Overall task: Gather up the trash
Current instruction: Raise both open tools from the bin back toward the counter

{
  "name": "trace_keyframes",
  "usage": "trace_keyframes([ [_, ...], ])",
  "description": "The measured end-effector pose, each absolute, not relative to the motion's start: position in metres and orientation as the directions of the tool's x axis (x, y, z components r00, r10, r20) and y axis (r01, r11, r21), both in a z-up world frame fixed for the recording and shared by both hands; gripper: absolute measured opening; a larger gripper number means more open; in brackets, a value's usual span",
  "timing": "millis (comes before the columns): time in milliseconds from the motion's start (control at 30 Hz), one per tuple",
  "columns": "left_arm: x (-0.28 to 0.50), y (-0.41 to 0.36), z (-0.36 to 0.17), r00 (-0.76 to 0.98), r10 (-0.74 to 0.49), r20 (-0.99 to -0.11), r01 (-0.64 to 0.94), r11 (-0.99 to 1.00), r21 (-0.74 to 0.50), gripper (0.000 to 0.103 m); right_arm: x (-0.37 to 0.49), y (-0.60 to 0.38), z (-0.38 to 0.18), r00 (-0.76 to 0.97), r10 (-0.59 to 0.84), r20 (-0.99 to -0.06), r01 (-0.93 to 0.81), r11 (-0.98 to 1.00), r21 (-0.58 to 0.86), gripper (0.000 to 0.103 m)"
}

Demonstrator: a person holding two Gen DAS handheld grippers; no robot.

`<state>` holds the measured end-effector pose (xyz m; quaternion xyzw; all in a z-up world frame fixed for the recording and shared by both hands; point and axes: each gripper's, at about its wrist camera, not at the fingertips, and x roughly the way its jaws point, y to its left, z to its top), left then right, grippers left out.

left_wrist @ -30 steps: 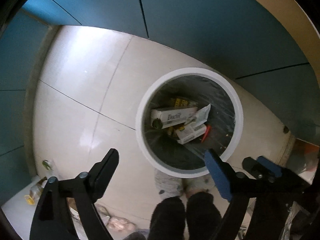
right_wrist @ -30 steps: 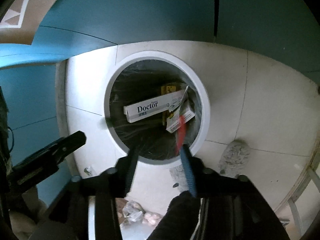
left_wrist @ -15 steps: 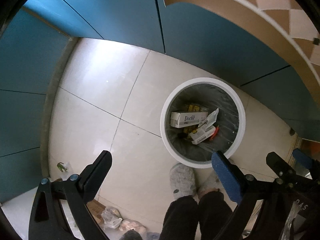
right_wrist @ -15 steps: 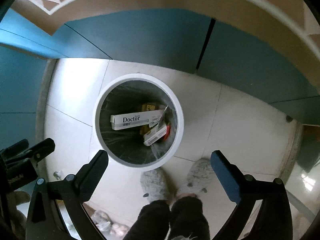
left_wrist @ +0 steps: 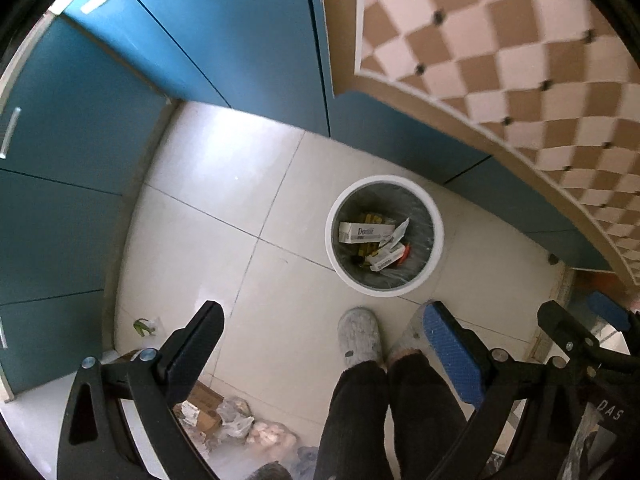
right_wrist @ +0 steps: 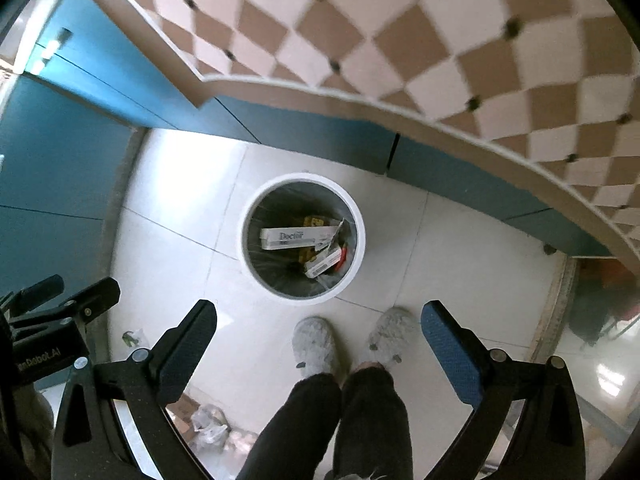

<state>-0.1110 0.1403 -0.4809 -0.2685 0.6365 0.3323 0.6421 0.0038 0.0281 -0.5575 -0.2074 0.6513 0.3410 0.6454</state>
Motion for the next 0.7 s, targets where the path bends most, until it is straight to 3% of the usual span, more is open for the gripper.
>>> trace_keyframes([
  [533,-0.135,0.092,-0.323,0.095,0.143,-0.985,-0.738,0.674,0.026,0.102,-0.018,-0.033,-0.367,-0.031,0.248,-0.968,-0.695,0.691,0.199,0.103],
  [700,-0.121,0.082,-0.281,0.125,0.244,-0.962,-0.715,0.694,0.083,0.102,-0.023,-0.046,-0.326,-0.038,0.310,-0.950,-0.670,0.698,0.255,0.103],
])
